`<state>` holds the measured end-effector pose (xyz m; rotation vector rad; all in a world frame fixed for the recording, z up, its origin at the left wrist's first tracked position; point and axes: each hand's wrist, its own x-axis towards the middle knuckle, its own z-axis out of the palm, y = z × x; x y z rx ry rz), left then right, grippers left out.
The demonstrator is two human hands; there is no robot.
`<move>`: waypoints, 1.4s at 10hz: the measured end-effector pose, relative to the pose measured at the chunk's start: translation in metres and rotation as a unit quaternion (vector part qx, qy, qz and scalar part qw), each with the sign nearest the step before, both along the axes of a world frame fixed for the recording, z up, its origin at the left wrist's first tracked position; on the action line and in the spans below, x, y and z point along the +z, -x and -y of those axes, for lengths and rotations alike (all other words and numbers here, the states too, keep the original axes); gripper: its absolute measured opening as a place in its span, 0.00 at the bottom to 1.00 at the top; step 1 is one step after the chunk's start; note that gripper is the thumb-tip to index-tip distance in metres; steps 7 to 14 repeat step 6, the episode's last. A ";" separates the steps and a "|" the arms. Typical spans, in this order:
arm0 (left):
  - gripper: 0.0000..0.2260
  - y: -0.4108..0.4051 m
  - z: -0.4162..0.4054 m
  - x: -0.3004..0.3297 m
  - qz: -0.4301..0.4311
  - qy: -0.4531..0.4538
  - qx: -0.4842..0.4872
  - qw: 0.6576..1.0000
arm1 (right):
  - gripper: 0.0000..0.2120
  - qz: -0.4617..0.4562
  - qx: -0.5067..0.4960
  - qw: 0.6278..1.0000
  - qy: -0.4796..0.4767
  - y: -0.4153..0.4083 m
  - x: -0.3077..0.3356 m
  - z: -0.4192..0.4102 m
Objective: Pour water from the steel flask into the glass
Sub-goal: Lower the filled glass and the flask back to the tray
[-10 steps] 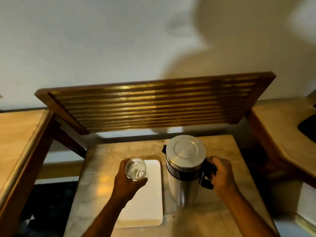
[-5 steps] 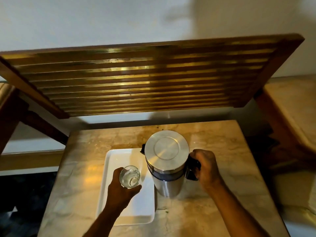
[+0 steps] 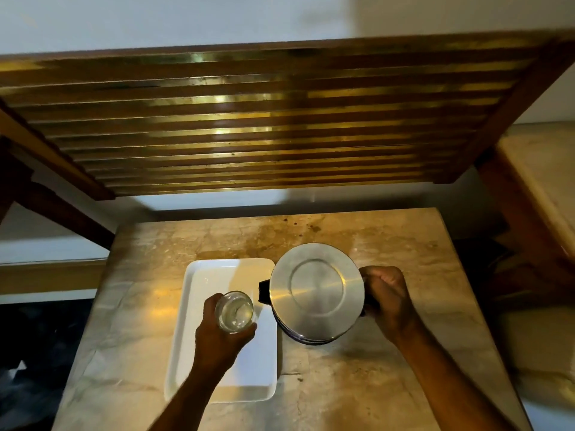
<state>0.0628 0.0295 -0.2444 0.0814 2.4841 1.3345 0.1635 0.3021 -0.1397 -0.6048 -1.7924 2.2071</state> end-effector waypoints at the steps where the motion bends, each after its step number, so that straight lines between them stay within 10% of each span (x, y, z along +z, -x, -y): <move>1: 0.38 0.000 -0.003 0.002 0.000 0.002 -0.005 1.000 | 0.14 -0.004 0.011 1.000 -0.007 -0.002 -0.002 0.001; 4: 0.40 -0.001 0.001 0.024 0.009 0.008 -0.044 0.999 | 0.14 0.004 0.029 0.999 -0.032 -0.010 0.005 0.002; 6: 0.60 0.018 0.010 0.108 0.046 0.068 -0.142 0.986 | 0.08 0.086 0.068 0.964 -0.244 -0.018 0.031 -0.008; 14: 0.60 0.018 0.010 0.108 0.046 0.068 -0.142 0.986 | 0.08 0.086 0.068 0.964 -0.244 -0.018 0.031 -0.008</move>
